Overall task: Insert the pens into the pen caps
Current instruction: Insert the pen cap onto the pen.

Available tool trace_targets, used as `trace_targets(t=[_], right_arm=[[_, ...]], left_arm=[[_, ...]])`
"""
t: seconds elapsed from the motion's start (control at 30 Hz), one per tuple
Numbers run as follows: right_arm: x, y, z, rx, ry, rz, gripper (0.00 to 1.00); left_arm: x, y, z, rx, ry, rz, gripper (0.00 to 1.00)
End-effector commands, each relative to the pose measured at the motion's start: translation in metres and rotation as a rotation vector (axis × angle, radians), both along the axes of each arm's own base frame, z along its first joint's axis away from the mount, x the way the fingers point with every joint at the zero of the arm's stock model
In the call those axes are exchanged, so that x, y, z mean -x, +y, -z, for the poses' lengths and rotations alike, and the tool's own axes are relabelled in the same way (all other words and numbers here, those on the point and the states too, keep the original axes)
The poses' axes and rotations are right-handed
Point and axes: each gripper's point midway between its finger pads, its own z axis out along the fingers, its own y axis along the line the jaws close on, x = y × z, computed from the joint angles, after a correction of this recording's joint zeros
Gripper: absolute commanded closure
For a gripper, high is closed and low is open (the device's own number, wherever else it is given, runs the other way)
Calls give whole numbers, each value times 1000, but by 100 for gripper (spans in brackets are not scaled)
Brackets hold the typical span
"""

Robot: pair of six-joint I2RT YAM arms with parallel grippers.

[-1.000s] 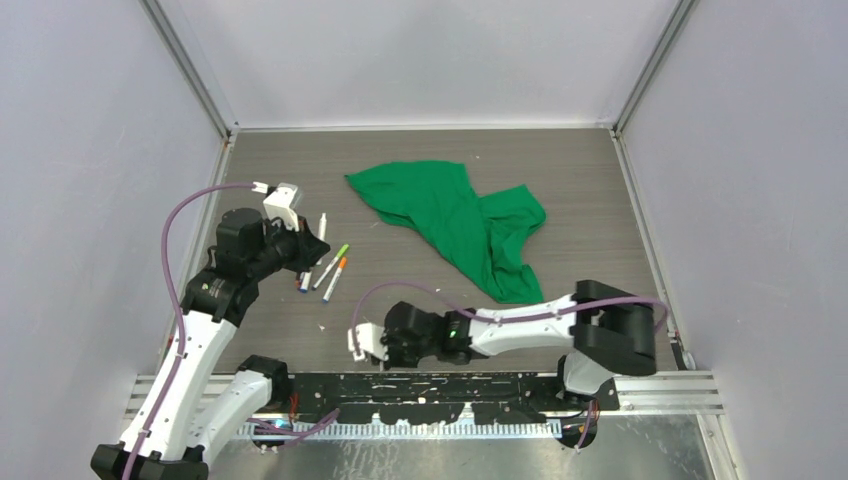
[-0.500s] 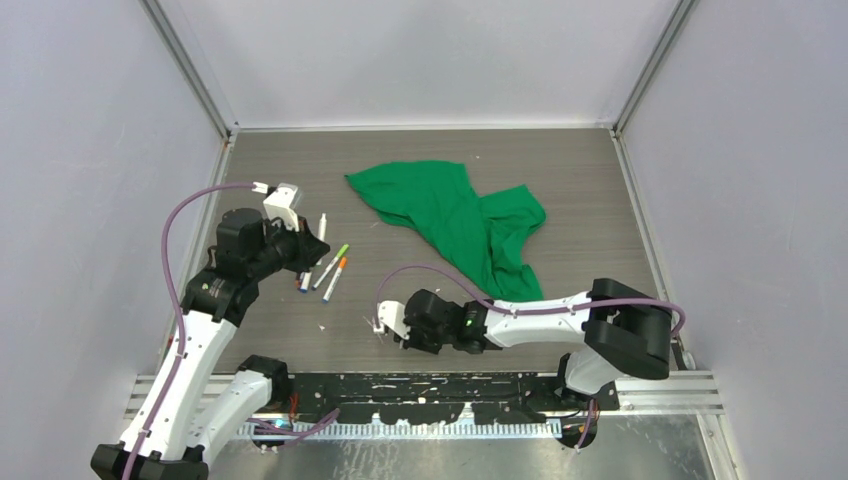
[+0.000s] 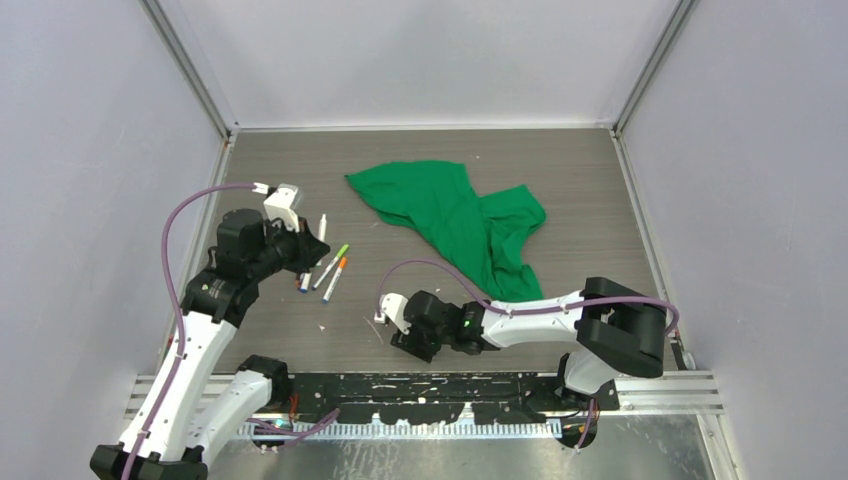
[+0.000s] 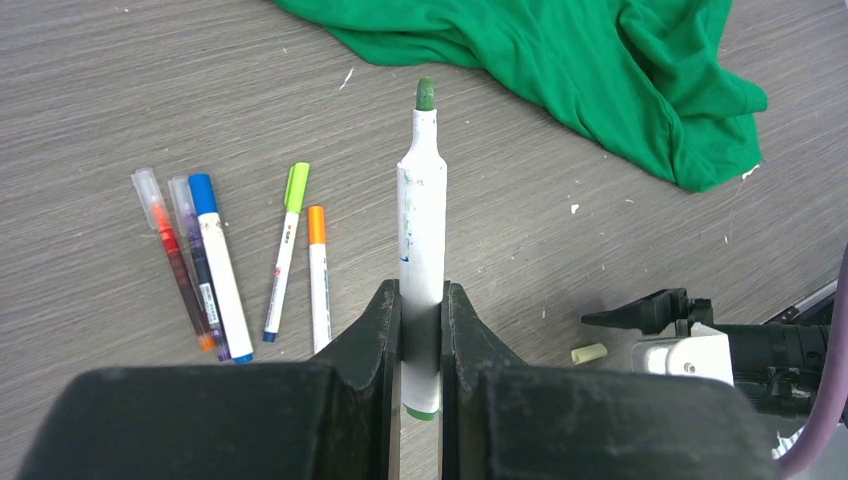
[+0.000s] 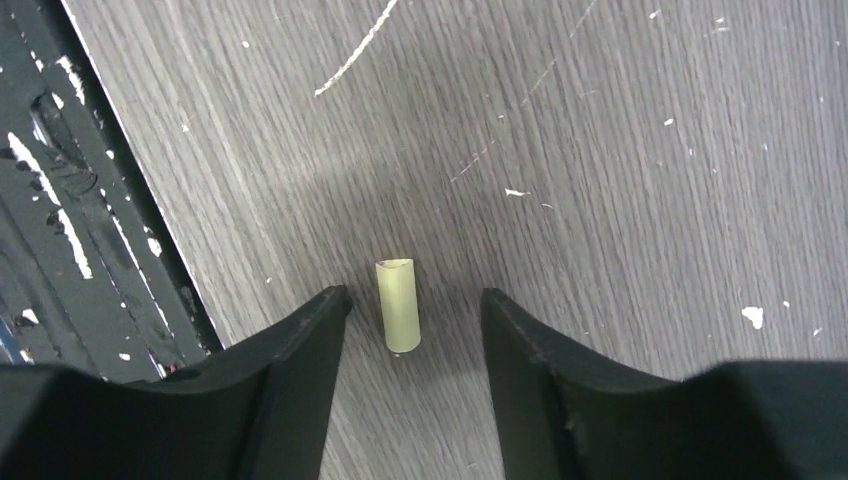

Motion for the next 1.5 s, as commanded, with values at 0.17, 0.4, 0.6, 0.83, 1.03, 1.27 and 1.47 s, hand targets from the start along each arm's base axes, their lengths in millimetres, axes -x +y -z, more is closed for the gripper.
trace_targets(t=[0.17, 0.4, 0.6, 0.83, 1.03, 1.27, 1.47], right_arm=[[15, -3, -13, -18, 57, 204, 26], [-3, -27, -2, 51, -20, 392, 26], [-18, -38, -4, 70, -87, 490, 27], [-36, -51, -8, 83, -184, 597, 28], [-42, -50, 0, 96, -212, 607, 28], [-55, -37, 3, 60, -198, 644, 28], [-60, -32, -32, -40, -156, 723, 28]], left_arm=[[0, -1, -12, -5, -57, 11, 98], [0, -2, -12, -5, -57, 17, 98], [0, -2, -11, -8, -54, 18, 98], [1, -2, -13, -8, -61, 17, 98], [1, -2, -13, -9, -65, 13, 98], [1, -1, -14, -9, -67, 12, 98], [1, -1, -14, -9, -69, 12, 98]])
